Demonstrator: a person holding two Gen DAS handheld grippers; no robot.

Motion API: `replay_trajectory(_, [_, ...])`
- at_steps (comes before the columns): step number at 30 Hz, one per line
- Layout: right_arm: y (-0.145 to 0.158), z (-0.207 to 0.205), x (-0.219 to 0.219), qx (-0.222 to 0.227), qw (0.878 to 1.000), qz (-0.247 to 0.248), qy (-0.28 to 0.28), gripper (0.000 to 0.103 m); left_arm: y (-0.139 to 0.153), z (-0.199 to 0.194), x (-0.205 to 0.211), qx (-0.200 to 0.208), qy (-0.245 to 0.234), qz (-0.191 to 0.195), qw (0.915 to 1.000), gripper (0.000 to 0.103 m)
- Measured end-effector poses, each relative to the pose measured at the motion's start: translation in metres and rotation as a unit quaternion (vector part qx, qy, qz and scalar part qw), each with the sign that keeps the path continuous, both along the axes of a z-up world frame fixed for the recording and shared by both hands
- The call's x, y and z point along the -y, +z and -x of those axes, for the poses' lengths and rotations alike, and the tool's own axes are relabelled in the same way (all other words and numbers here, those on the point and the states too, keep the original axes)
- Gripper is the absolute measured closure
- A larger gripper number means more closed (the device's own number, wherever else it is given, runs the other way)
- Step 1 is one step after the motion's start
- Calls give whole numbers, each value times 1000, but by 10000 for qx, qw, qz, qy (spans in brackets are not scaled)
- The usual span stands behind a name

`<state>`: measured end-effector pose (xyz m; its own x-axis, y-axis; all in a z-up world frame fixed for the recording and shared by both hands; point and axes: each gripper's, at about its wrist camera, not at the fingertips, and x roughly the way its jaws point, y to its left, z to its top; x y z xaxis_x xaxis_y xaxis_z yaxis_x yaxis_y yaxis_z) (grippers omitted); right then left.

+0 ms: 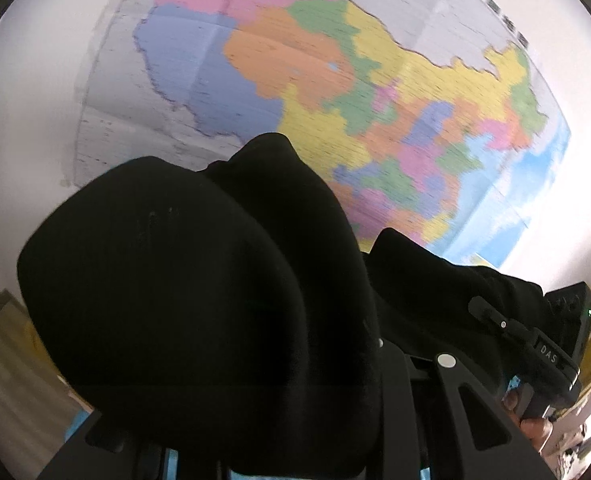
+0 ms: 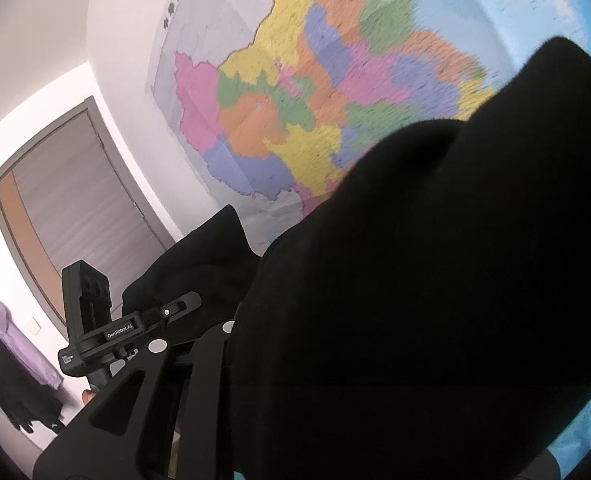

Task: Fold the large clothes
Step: 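Grasp the folded black coat bundle with both tools and lift it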

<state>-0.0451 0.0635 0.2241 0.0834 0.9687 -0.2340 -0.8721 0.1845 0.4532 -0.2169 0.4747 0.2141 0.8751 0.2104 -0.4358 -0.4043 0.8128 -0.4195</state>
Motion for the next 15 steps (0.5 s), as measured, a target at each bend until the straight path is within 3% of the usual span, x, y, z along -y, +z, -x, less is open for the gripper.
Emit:
replay_trajectory(6, [5, -16, -45, -12, 9999, 41, 108, 82, 1, 4, -33, -53, 220, -33, 9997, 78])
replay_trajectory(9, [9, 3, -89, -13, 9999, 81, 149, 82, 0, 3, -49, -68, 297, -41, 9995, 78])
replay_trajectory(15, [6, -12, -120, -43, 9997, 153, 158, 82, -3, -4, -71, -122, 395, -21, 9991, 78])
